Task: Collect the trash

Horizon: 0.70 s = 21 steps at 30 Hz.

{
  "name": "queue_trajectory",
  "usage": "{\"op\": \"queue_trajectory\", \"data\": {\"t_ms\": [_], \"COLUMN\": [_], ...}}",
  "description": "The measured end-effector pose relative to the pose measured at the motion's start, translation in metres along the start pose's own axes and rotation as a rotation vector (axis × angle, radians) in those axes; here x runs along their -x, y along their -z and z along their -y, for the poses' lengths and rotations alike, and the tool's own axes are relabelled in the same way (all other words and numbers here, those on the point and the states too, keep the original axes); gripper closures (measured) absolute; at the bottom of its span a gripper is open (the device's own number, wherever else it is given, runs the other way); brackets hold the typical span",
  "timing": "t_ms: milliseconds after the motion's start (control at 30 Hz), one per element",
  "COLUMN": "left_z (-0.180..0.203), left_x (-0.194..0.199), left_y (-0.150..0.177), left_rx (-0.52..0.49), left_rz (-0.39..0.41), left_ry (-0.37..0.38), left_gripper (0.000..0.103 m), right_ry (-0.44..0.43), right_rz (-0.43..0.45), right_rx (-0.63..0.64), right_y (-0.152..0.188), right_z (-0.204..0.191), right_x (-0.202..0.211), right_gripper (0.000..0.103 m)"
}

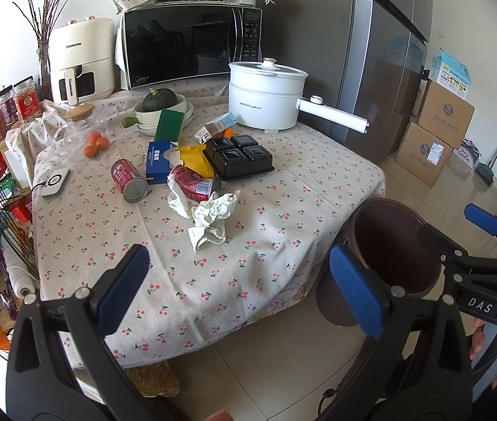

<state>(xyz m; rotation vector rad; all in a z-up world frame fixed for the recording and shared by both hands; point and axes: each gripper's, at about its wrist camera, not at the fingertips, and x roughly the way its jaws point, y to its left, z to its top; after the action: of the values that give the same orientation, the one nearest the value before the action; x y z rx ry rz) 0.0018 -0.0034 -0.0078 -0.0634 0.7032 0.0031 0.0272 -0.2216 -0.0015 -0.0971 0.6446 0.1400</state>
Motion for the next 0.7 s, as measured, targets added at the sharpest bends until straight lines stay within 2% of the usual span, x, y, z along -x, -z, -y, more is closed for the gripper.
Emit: {"op": "queue_trajectory", "data": {"t_ms": [700], "left_z": [0.0002], "left_x": [0.0002], "left_y": [-0.0009], "left_rx": [-0.001], "left_rz": [-0.001], "left_ry": [-0.001], "left_gripper": [0.001], "right_ry": [0.007], "right_rz": [-0.004], "right_rx": [-0.006], "right_y": [0.0036], "right_z": [0.0029], "right_x": [-0.0021], "right_gripper": [0.000]}}
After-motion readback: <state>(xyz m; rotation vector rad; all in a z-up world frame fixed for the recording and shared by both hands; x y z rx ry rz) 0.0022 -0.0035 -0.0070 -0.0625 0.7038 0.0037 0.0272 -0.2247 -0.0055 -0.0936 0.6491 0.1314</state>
